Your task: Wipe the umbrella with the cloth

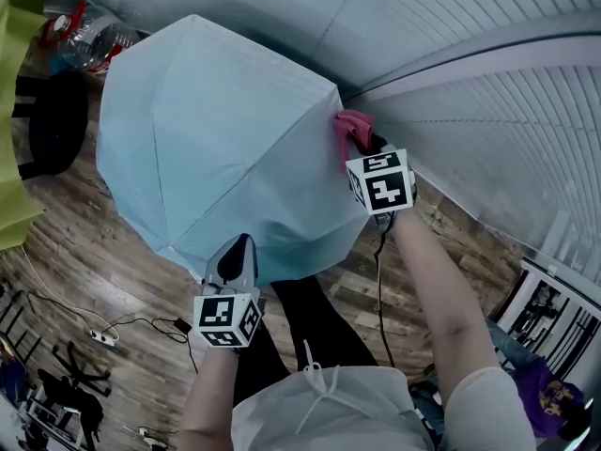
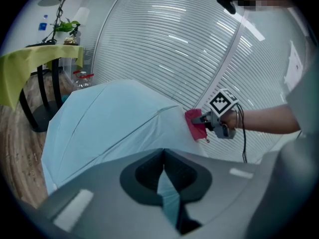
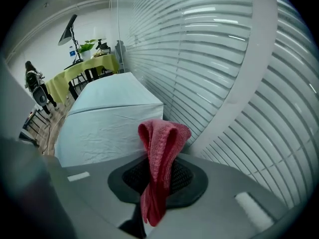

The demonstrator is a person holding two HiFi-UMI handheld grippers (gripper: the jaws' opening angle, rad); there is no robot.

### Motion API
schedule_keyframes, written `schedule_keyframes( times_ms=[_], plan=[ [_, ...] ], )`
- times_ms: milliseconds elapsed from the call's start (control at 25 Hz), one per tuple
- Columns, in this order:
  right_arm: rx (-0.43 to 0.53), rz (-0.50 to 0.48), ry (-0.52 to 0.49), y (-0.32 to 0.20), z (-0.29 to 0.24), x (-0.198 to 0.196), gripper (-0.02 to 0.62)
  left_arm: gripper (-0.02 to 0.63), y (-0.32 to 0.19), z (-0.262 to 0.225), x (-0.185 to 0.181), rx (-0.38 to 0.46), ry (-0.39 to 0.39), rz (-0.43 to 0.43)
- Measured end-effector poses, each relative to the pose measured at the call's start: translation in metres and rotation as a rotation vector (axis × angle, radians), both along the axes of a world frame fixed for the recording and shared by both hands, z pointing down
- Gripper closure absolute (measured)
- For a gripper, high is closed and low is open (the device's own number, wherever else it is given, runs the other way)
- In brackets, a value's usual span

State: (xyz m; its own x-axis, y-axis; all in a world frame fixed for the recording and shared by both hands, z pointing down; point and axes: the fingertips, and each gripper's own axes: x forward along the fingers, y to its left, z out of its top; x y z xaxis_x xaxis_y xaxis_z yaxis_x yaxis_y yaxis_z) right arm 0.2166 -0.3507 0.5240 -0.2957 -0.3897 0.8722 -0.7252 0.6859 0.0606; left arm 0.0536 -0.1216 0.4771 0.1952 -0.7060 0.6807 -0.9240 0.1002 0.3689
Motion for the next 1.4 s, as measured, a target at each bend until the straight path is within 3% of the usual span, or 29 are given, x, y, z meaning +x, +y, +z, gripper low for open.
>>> schedule_keyframes(
  times_ms=[200, 440, 720, 1000, 1200, 1400],
  plan=[
    [0.015, -0.007, -0.005, 0.029, -0.029, -0.003, 0.535, 0.600, 0.019, -0.002, -0.002, 0.009, 0.015, 0.010],
    [-0.010, -0.011, -0.011, 0.101, -0.034, -0.043, 0.535, 0.600, 0.059, 0.000, -0.027, 0.027, 0.037, 0.054],
    [-0.063, 0.034, -0.051, 0.207, -0.039, -0.123, 0.535, 0.600, 0.122, -0.002, -0.089, 0.020, 0.037, 0.125],
    [-0.150, 0.027, -0.106, 0.305, -0.002, -0.229, 0.535, 0.600, 0.174, 0.010, -0.169, 0.020, 0.015, 0.157],
    [-0.227, 0.011, -0.128, 0.355, 0.041, -0.303, 0.535, 0.600, 0.204, 0.032, -0.222, 0.000, -0.009, 0.217],
    [-0.289, 0.017, -0.149, 0.384, 0.080, -0.340, 0.535, 0.600, 0.228, 0.056, -0.251, -0.031, -0.020, 0.207]
  ],
)
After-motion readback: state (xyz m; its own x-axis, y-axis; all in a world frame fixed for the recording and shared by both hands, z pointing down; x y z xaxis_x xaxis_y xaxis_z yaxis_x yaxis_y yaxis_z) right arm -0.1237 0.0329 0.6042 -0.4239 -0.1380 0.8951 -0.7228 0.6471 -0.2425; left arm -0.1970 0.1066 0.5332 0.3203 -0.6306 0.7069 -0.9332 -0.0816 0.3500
